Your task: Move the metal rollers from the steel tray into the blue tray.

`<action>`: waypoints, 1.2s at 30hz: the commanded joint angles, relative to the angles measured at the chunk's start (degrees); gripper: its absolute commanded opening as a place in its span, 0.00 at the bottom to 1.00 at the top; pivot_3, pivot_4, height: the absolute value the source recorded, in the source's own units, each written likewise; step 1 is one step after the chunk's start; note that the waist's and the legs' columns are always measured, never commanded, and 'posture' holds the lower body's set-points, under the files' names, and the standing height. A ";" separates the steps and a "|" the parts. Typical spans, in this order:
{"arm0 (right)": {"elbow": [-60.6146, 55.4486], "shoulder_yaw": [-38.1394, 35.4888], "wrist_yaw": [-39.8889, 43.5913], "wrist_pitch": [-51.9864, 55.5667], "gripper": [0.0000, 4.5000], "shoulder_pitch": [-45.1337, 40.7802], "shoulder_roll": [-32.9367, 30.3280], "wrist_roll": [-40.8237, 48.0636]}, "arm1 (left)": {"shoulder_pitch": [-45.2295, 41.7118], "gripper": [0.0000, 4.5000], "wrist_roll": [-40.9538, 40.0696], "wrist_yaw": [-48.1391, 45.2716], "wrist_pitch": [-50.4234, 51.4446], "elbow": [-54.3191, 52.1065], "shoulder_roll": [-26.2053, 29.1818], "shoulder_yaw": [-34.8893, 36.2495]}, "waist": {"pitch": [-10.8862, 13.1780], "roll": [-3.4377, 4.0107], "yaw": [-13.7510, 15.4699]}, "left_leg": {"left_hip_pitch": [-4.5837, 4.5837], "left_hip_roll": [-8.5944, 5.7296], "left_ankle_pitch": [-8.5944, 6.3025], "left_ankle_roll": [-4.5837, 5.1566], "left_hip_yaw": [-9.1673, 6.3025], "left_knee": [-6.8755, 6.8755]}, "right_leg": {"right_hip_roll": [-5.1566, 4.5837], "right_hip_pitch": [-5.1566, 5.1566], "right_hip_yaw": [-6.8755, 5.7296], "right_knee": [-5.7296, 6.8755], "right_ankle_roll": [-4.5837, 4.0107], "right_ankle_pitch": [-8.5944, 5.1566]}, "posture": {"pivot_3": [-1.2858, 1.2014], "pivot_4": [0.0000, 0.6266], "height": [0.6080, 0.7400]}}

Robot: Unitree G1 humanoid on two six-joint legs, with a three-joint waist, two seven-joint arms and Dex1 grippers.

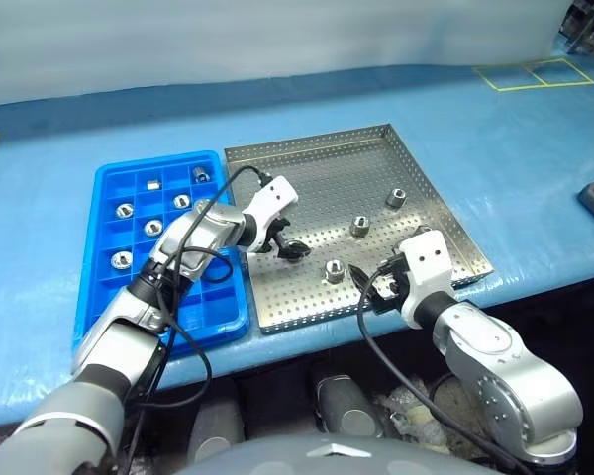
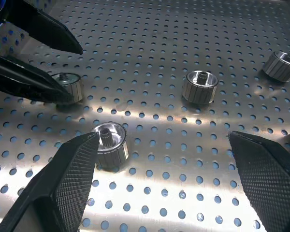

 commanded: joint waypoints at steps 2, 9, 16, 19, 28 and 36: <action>-2.47 -0.06 -0.74 -0.71 1.00 0.03 0.66 -0.34 | -1.25 0.99 2.58 -2.82 -1.91 0.93 0.56 -2.53 | 0.00 0.00 -0.20 | 0.03 0.01 0.00 0.00 -0.01 -0.01 | 0.01 0.01 -0.01 0.01 0.00 0.00 | 0.41 0.24 1.00; -2.01 -0.12 -0.58 -0.81 1.00 -0.81 0.89 -0.58 | -0.24 0.86 5.54 -3.43 -1.52 2.86 0.53 -4.10 | 0.00 0.00 -0.52 | 0.04 0.01 0.00 0.00 -0.01 -0.01 | 0.01 0.01 0.00 0.01 0.01 -0.01 | 0.41 0.24 1.00; -1.59 0.34 -0.42 -0.67 1.00 -1.24 0.81 -0.60 | 1.59 0.40 3.86 -1.47 -0.22 0.78 -0.58 0.60 | 0.00 0.00 -0.49 | 0.04 0.02 0.00 0.00 -0.01 -0.01 | 0.01 0.01 0.00 0.01 0.01 -0.01 | 0.42 0.24 1.00; -1.03 1.17 0.14 -0.60 1.00 -1.92 0.32 -0.47 | 3.51 0.40 1.53 1.42 0.62 -2.33 -1.87 6.27 | 0.00 0.00 -0.38 | 0.04 0.02 0.00 0.00 -0.01 -0.01 | 0.01 0.01 -0.01 0.02 0.01 -0.01 | 0.43 0.24 1.00; 7.96 7.70 3.53 -3.95 1.00 -13.23 -0.89 -1.45 | 16.83 0.40 -5.59 17.84 1.37 -27.34 -8.03 28.96 | 0.02 0.03 1.55 | 0.10 0.06 0.01 0.00 0.00 -0.01 | 0.03 0.04 0.01 0.04 0.04 0.02 | 0.50 0.24 1.00; 18.61 12.90 13.25 -14.92 1.00 -20.40 0.09 -0.28 | 35.26 0.40 0.21 29.35 -0.38 -44.60 -5.37 31.97 | 0.04 -0.05 7.65 | 0.08 0.02 0.01 0.00 0.00 -0.07 | -0.01 0.06 -0.05 -0.01 -0.04 0.06 | 0.55 0.24 1.00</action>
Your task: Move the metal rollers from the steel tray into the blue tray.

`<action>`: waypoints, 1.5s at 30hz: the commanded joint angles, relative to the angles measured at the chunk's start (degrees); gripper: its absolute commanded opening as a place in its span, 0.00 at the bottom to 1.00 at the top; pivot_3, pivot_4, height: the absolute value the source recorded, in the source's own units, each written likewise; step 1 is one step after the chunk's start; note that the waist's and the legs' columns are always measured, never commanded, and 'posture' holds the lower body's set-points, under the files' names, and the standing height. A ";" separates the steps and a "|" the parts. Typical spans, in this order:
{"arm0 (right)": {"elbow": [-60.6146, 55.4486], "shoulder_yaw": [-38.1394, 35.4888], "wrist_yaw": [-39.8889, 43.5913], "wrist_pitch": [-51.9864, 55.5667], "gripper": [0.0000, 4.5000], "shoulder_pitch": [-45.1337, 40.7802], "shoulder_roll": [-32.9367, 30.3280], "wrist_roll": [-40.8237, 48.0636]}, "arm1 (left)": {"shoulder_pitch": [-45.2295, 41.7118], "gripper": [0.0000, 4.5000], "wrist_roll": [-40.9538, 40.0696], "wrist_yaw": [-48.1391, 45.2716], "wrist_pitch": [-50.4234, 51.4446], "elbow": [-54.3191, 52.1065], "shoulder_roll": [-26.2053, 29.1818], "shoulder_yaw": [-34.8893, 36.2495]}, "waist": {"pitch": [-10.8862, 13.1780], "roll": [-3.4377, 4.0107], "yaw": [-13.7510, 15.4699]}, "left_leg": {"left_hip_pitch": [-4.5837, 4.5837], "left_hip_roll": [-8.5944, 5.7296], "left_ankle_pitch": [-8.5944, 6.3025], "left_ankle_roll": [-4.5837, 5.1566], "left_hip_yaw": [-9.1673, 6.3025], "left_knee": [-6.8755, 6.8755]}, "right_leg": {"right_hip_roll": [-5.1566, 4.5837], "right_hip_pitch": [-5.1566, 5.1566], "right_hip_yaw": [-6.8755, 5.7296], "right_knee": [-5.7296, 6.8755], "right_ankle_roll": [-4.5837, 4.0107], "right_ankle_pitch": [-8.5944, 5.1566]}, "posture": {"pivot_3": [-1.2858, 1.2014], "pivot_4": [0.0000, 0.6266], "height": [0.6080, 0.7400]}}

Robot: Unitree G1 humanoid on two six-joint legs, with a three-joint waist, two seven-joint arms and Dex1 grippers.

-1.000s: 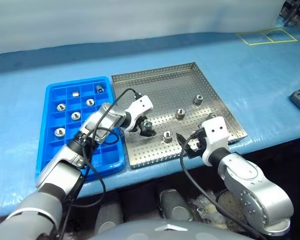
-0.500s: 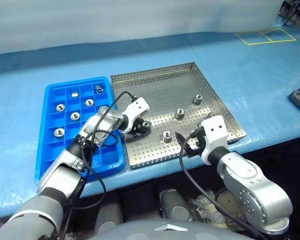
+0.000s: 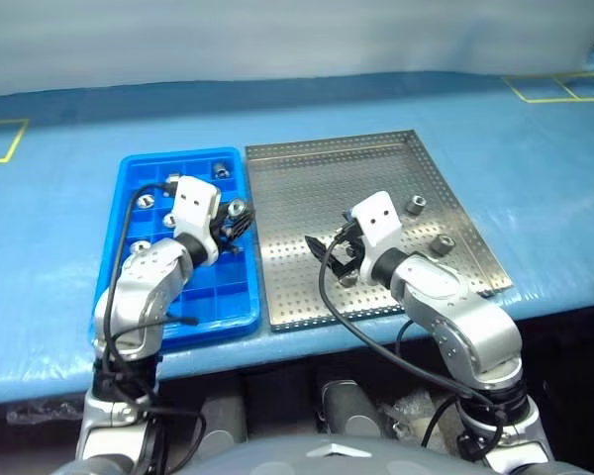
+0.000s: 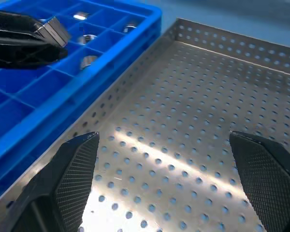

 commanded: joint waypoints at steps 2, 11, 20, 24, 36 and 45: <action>1.17 2.65 6.95 -5.74 1.00 -2.21 -0.67 1.81 | 6.83 0.40 1.81 3.79 -0.11 -10.97 1.97 2.98 | -0.01 -0.01 2.04 | -0.01 -0.01 -0.01 0.00 0.02 -0.01 | -0.04 0.02 -0.02 -0.08 -0.05 0.03 | 0.57 0.24 1.00; 0.94 6.63 17.83 -10.31 1.00 -2.20 -2.23 5.87 | 15.57 0.40 -0.96 6.33 6.40 -18.41 1.15 5.90 | -0.01 -0.03 5.15 | 0.04 0.04 0.03 -0.01 -0.03 0.05 | -0.08 0.14 -0.21 -0.09 -0.33 -0.20 | 0.59 0.24 1.00; 1.65 5.40 15.69 -9.65 1.00 -1.58 -2.31 4.38 | 15.49 0.48 -0.31 10.55 12.35 -14.14 -0.43 5.26 | -0.02 -0.03 5.56 | 0.05 0.06 0.05 -0.01 -0.02 0.07 | -0.05 0.14 -0.21 -0.07 -0.39 -0.22 | 0.58 0.24 1.00; 0.21 4.06 13.97 -9.12 1.00 0.36 -2.52 4.69 | 13.55 0.78 -1.26 10.22 11.78 -12.55 -0.59 5.29 | -0.04 -0.03 5.43 | 0.09 0.08 0.05 -0.01 -0.02 0.06 | -0.03 0.16 -0.22 -0.05 -0.39 -0.25 | 0.57 0.24 1.00; -9.66 -7.61 8.53 -5.87 1.00 11.59 -7.48 6.07 | -7.44 0.99 -10.83 -7.63 6.32 -2.88 5.28 -4.58 | -0.05 -0.04 4.28 | -0.01 0.02 0.04 -0.01 0.03 0.14 | -0.06 0.15 -0.16 -0.11 -0.38 -0.23 | 0.51 0.24 1.00; -17.05 -16.36 4.11 -3.79 1.00 25.90 -9.04 6.18 | -21.61 0.99 -5.53 -22.45 -4.05 19.74 4.76 -25.20 | -0.06 0.00 -0.20 | -0.04 0.00 0.01 0.04 0.04 0.09 | -0.03 0.08 -0.07 -0.10 -0.34 -0.22 | 0.43 0.24 1.00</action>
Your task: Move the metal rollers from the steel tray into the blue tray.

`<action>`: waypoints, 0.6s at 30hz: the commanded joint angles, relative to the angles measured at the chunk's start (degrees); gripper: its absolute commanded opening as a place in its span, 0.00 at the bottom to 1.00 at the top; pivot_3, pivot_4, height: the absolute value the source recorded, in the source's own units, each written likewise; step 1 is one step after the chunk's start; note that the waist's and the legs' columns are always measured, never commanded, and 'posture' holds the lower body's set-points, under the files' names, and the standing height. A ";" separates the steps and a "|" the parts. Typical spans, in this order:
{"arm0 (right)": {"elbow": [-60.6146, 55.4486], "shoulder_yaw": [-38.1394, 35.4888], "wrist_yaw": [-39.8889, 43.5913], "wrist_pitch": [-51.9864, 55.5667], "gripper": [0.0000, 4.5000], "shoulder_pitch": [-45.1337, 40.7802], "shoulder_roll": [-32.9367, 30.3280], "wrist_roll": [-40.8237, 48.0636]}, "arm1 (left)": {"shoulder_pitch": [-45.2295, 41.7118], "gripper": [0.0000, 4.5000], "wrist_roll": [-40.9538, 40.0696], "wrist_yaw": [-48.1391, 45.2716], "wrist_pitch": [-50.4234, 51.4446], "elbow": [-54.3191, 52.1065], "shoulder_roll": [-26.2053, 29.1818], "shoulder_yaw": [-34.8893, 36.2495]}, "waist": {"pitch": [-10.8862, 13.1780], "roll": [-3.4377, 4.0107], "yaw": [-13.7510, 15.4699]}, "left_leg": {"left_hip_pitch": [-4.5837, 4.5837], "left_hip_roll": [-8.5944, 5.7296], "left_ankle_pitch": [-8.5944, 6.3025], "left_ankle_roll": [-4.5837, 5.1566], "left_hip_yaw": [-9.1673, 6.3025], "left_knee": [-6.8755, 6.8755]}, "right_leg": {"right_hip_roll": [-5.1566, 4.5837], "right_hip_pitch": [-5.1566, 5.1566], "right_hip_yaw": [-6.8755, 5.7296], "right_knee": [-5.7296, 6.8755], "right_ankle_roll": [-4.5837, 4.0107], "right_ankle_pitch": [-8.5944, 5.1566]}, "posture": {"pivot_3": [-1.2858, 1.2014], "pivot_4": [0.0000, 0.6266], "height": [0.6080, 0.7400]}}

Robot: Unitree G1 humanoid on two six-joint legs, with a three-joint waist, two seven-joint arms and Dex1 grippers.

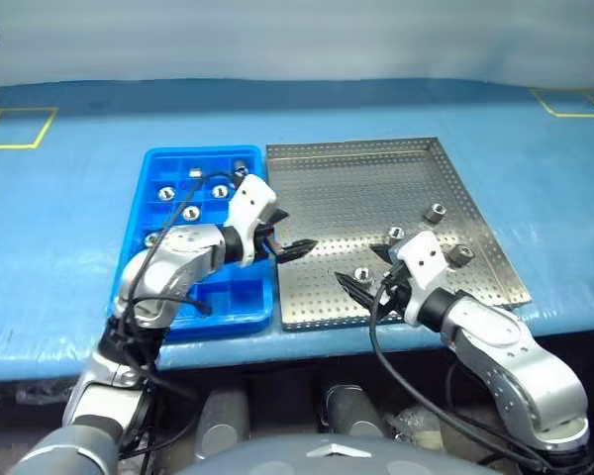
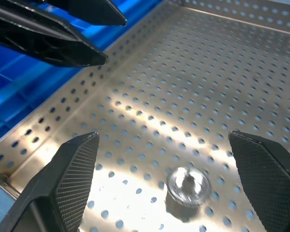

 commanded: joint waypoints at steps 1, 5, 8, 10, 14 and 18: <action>-5.12 -3.07 -1.68 0.35 1.00 3.85 0.03 0.43 | -3.75 0.99 2.62 -4.90 -5.72 5.73 -1.55 -5.81 | -0.01 0.01 -1.14 | 0.01 0.00 0.00 0.00 0.00 -0.01 | 0.02 -0.01 0.01 0.00 0.03 0.01 | 0.42 0.24 1.00; -7.61 -4.48 -4.34 0.41 1.00 7.89 1.71 0.34 | -6.85 0.99 5.47 -7.66 -9.50 12.46 -4.33 -10.14 | -0.01 0.02 -3.23 | 0.02 0.01 0.00 0.00 0.00 -0.02 | 0.03 -0.01 0.04 0.01 0.22 0.11 | 0.41 0.24 1.00; -8.84 -4.46 -5.83 0.26 1.00 9.43 2.79 0.24 | -8.69 0.99 7.59 -8.37 -11.59 17.11 -6.59 -11.99 | -0.01 0.02 -5.08 | 0.04 0.01 0.00 0.01 0.05 0.01 | 0.04 -0.02 0.12 0.01 0.17 0.07 | 0.39 0.24 1.00; -9.32 -4.26 -6.47 0.26 1.00 9.92 3.15 0.13 | -9.58 0.99 9.03 -8.67 -12.87 19.50 -7.71 -12.81 | -0.03 0.04 -6.18 | 0.05 0.00 0.01 0.01 0.05 0.04 | 0.04 -0.01 0.15 0.01 0.12 0.04 | 0.39 0.24 1.00; -9.53 -3.87 -7.32 0.24 1.00 9.92 3.45 0.06 | -10.61 0.99 12.58 -8.57 -14.21 22.96 -8.53 -14.68 | -0.02 0.04 -8.20 | 0.05 -0.01 0.00 0.01 0.07 0.06 | 0.03 0.00 0.22 0.01 0.15 0.05 | 0.39 0.24 1.00; -9.40 -3.60 -7.84 -0.06 1.00 9.59 3.47 0.11 | -10.21 0.91 15.56 -8.86 -14.19 24.85 -8.18 -15.89 | -0.02 0.04 -9.82 | 0.06 -0.01 0.00 0.01 0.05 0.03 | 0.04 -0.01 0.21 0.01 0.15 0.05 | 0.39 0.24 1.00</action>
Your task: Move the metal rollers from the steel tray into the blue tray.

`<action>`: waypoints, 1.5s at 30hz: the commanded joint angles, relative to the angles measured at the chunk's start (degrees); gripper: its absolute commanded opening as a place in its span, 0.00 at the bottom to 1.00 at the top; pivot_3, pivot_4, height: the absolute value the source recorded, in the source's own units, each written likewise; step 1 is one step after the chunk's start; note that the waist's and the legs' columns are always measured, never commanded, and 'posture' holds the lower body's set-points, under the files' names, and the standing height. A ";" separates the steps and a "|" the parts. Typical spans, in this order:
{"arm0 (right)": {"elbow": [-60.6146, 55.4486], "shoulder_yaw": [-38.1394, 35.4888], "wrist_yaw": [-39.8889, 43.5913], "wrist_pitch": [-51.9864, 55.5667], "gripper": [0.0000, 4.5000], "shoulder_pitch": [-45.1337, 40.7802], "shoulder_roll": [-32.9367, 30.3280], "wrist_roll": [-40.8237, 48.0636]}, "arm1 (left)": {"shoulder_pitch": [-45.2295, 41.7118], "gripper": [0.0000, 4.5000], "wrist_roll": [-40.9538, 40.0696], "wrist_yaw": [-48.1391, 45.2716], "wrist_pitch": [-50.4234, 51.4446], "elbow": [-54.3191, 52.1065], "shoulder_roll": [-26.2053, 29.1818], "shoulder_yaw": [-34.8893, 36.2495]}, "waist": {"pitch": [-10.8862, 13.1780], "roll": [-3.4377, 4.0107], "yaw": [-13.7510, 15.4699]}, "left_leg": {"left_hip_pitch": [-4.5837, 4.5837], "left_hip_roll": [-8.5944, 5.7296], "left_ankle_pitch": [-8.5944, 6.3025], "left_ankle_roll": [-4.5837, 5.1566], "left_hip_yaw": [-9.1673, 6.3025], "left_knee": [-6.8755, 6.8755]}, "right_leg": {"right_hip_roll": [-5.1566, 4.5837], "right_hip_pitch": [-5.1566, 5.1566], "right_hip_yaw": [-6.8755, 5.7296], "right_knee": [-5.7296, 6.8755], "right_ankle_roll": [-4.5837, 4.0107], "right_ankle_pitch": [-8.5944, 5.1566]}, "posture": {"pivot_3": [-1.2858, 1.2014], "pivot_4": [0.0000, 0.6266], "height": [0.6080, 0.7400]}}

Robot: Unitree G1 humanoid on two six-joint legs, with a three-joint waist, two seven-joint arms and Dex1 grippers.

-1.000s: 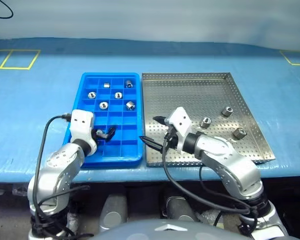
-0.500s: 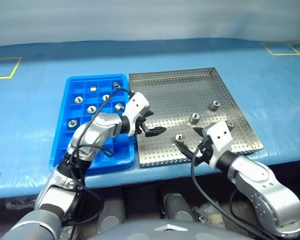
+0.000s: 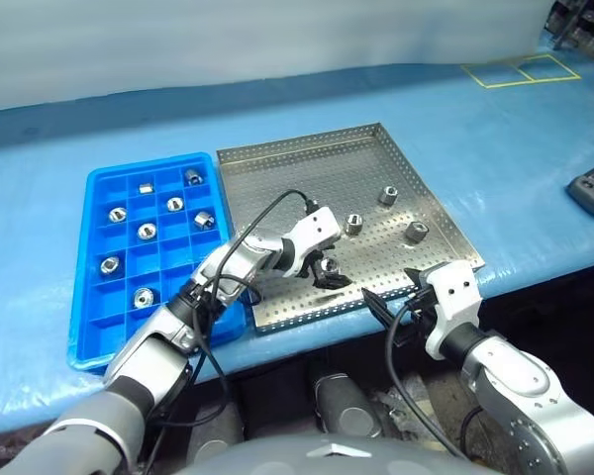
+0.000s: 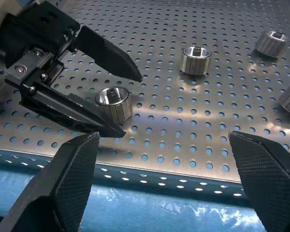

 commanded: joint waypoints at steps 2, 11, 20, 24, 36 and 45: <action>-2.20 -0.14 -0.55 -1.08 1.00 -0.87 0.32 0.12 | -0.28 0.78 2.63 -0.54 -0.25 0.10 0.37 -0.84 | 0.00 0.01 -0.88 | 0.00 0.00 0.00 0.00 -0.01 -0.02 | 0.00 -0.01 0.00 0.00 0.02 0.01 | 0.39 0.24 1.00; 0.16 1.54 0.70 -0.64 1.00 -5.54 -0.81 0.27 | 5.01 0.38 1.32 2.47 1.67 -6.25 1.01 4.98 | 0.00 0.01 -1.09 | 0.05 0.01 0.00 0.00 -0.01 -0.05 | 0.00 0.02 0.02 0.00 0.09 0.05 | 0.42 0.24 1.00; 4.96 9.43 4.66 -0.81 1.00 -16.88 -1.05 1.37 | 14.89 0.38 -8.94 13.50 8.29 -32.77 1.85 29.31 | 0.05 0.05 1.87 | 0.06 0.04 0.01 0.00 0.00 -0.12 | 0.04 -0.06 0.06 0.08 0.29 0.17 | 0.49 0.24 1.00; 11.13 16.89 8.86 -2.07 1.00 -25.89 0.61 1.47 | 25.48 0.38 -8.60 22.27 16.21 -49.27 4.05 42.01 | 0.06 0.04 4.24 | 0.18 0.09 0.01 0.00 0.01 -0.23 | 0.11 -0.03 0.09 0.08 0.26 0.16 | 0.54 0.24 1.00; 29.89 31.58 23.18 -11.45 1.00 -42.97 6.20 -1.17 | 50.24 0.38 -10.10 34.05 27.22 -72.24 -1.32 52.21 | 0.16 -0.36 17.11 | 0.07 -0.05 0.02 -0.03 -0.26 -0.04 | -0.21 0.20 -0.48 -0.15 -0.17 -0.04 | 0.66 0.24 1.00; 31.87 31.52 25.66 -12.75 1.00 -43.23 7.16 -1.84 | 54.79 0.38 -9.39 39.16 28.98 -70.91 -4.63 51.17 | 0.15 -0.34 19.65 | 0.10 -0.01 0.07 -0.07 -0.29 -0.05 | -0.19 0.15 -0.54 -0.07 -0.24 -0.08 | 0.66 0.24 1.00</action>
